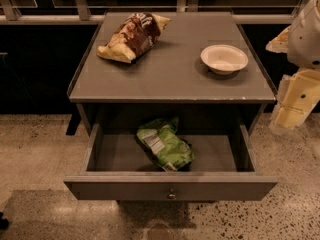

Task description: Pick green rice chip bag from top drawer and place on counter

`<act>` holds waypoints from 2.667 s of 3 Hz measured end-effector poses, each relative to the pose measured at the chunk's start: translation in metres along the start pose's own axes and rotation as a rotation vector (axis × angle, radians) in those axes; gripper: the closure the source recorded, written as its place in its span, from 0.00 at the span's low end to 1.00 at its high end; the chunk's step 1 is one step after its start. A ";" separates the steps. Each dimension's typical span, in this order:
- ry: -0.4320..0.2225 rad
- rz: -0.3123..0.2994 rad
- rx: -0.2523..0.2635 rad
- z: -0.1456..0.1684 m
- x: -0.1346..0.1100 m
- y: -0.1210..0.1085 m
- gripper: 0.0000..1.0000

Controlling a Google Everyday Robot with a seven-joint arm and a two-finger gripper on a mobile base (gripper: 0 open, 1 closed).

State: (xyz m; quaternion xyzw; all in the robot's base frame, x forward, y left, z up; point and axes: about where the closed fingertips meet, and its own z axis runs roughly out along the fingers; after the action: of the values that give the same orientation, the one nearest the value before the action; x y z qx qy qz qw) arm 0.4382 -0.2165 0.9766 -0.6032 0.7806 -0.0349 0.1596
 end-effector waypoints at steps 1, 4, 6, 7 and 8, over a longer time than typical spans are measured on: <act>0.000 0.000 0.000 0.000 0.000 0.000 0.00; -0.242 0.234 -0.043 0.071 0.002 0.066 0.00; -0.395 0.407 -0.127 0.182 -0.010 0.064 0.00; -0.427 0.439 -0.104 0.190 -0.007 0.071 0.00; -0.493 0.481 -0.074 0.223 -0.014 0.052 0.00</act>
Offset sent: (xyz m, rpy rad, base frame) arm -0.0064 0.0035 -0.0026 0.0355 -0.0337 -0.0284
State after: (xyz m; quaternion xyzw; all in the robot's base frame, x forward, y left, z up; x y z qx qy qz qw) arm 0.4576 -0.1579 0.7553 -0.3977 0.8391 0.1789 0.3250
